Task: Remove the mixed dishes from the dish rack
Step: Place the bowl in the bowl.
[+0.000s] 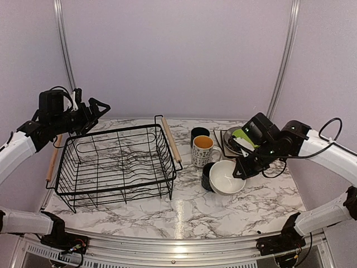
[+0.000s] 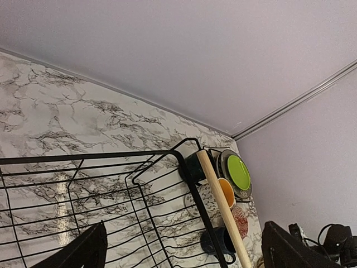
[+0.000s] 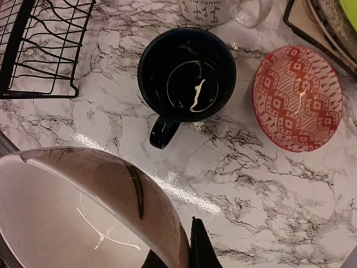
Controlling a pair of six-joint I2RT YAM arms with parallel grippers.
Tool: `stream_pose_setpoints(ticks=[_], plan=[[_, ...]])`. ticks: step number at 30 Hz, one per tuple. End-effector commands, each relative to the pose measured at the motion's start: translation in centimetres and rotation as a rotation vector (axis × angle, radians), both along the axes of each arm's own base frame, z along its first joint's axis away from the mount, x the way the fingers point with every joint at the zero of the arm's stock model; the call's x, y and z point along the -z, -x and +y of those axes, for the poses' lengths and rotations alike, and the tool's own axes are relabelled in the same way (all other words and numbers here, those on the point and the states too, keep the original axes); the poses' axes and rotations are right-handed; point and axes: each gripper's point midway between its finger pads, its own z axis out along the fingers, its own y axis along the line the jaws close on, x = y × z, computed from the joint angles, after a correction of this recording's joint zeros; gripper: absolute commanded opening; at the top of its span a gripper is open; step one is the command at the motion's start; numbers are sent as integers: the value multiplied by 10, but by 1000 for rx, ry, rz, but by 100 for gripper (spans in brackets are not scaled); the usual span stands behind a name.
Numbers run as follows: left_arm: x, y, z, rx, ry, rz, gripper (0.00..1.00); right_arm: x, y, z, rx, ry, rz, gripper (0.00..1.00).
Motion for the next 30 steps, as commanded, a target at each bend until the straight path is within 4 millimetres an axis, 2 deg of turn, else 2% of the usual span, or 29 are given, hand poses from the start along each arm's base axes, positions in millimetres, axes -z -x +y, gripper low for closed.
stream_pose_setpoints(ticks=[1, 6, 10, 12, 14, 19, 23, 24, 26, 30], plan=[[-17, 3, 5, -13, -4, -66, 99, 36, 23, -6, 160, -138, 216, 0], [-15, 11, 8, -23, 20, -68, 99, 84, 10, -19, 310, -223, 267, 0], [-10, 15, 1, 2, 85, -52, 99, 120, 3, -45, 422, -163, 246, 0], [-6, 16, 0, 7, 102, -40, 99, 129, 0, -56, 465, -153, 242, 0], [-5, 18, 1, 1, 106, -40, 99, 124, -6, -63, 494, -163, 222, 0], [-5, 19, 2, -4, 107, -40, 99, 86, -26, -84, 531, -177, 133, 0], [-4, 19, 2, -1, 108, -40, 99, 58, -55, -107, 568, -156, 42, 0], [-4, 18, 1, 1, 110, -39, 99, 55, -64, -112, 579, -153, 31, 0], [-5, 19, 1, 2, 112, -41, 99, 51, -83, -107, 546, -177, 18, 0], [-6, 21, -1, 12, 138, -37, 99, 60, -120, -109, 522, -106, 8, 0]])
